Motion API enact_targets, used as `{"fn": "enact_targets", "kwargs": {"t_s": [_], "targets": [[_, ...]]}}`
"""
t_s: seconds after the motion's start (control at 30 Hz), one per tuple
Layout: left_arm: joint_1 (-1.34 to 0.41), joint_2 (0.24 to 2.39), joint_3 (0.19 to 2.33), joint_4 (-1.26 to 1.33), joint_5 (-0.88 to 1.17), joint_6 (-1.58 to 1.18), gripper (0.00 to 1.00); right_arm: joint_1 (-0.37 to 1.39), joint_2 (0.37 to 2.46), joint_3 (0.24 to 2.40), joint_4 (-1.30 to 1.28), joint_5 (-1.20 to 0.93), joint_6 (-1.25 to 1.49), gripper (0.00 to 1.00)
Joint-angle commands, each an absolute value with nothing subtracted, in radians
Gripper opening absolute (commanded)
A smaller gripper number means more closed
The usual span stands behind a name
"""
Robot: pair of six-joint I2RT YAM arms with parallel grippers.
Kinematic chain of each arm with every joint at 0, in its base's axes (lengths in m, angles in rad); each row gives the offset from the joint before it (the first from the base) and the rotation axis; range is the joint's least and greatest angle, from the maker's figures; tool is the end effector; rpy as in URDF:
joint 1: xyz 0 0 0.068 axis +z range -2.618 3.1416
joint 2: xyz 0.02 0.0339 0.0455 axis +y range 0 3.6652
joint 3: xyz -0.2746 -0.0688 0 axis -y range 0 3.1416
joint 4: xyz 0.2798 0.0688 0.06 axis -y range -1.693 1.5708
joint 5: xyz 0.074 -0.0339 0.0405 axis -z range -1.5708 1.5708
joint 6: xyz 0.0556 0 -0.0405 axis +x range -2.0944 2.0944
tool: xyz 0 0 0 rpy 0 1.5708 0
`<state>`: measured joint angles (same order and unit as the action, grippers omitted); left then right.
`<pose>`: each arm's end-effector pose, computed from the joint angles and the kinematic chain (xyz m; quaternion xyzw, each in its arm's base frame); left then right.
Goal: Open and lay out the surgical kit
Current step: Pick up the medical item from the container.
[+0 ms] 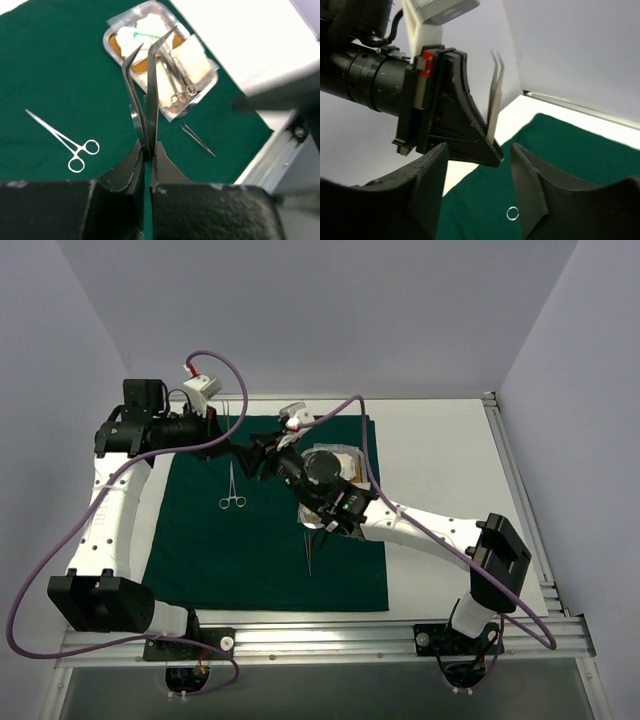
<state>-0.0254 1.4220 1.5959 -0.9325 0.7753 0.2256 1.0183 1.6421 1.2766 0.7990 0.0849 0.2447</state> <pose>0.3259 -0.0472 0.4144 0.2546 0.8251 -0.3090 0.3986 0.2348 0.3719 0.3978 -0.1698 0.5118 0.4786 0.6930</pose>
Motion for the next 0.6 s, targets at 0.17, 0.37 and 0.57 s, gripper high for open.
{"fn": "enact_targets", "kwargs": {"t_s": [0.17, 0.37, 0.57], "targets": [[-0.129, 1.401, 1.571, -0.811, 0.528, 0.11, 0.02, 1.123, 1.68, 1.347, 0.928, 0.546, 0.265, 0.42], [-0.146, 1.394, 1.566, -0.821, 0.538, 0.117, 0.02, 1.121, 1.681, 1.347, 0.974, 0.629, 0.258, 0.26], [-0.163, 1.399, 1.56, -0.815, 0.535, 0.118, 0.02, 1.117, 1.735, 1.434, 0.913, 0.594, 0.239, 0.24]]}}
